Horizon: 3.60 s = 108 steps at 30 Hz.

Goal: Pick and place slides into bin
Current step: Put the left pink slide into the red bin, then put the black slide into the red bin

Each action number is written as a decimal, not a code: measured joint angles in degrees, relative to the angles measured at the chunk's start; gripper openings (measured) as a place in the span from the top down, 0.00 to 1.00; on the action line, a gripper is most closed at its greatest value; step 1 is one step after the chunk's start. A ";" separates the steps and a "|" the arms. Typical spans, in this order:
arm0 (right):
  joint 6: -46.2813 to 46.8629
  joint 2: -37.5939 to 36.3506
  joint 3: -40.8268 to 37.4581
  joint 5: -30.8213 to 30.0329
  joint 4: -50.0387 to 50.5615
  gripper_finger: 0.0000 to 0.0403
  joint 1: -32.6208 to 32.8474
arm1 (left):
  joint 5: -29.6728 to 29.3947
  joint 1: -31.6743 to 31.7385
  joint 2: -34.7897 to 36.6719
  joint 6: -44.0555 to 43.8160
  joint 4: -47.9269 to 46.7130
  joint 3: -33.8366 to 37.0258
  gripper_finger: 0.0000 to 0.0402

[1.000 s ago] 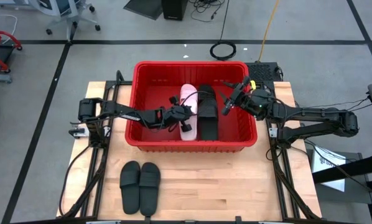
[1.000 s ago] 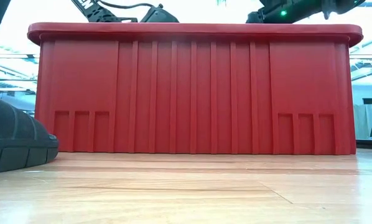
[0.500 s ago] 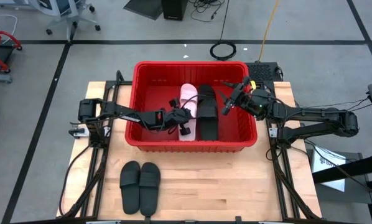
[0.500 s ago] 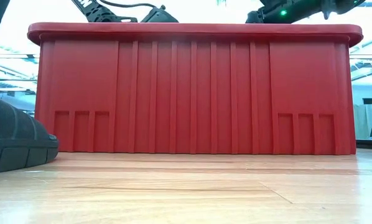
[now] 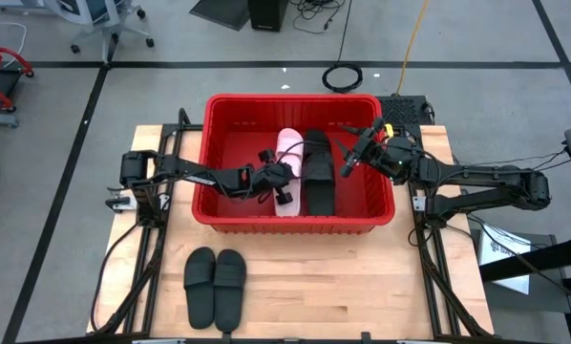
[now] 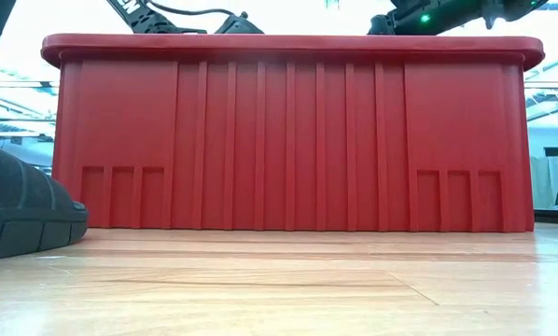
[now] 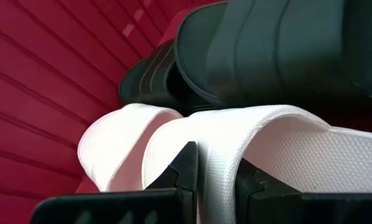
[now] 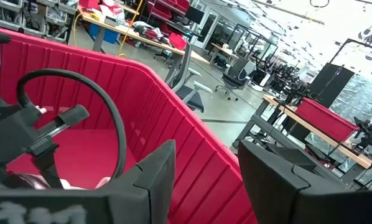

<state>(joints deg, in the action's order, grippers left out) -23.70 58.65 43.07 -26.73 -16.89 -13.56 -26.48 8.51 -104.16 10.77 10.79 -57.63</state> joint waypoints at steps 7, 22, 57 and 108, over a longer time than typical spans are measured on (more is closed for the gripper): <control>0.08 0.00 0.00 0.01 -0.02 0.59 0.00 | 0.97 0.00 0.02 1.04 0.09 0.00 0.78; 0.10 0.00 0.00 0.03 0.00 0.59 0.00 | 0.97 -1.91 0.02 0.10 0.28 0.00 0.64; 0.78 -0.02 -0.02 1.54 -0.41 0.59 -0.09 | -5.60 -4.13 18.68 0.70 -16.16 0.01 0.64; 24.09 5.40 -0.02 28.38 -20.57 0.59 32.03 | -22.16 -59.64 37.66 -8.40 -24.24 0.02 0.64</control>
<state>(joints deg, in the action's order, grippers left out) 0.40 64.05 43.05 1.65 -37.46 18.47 -48.65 -51.13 -66.50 2.37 -13.45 -57.60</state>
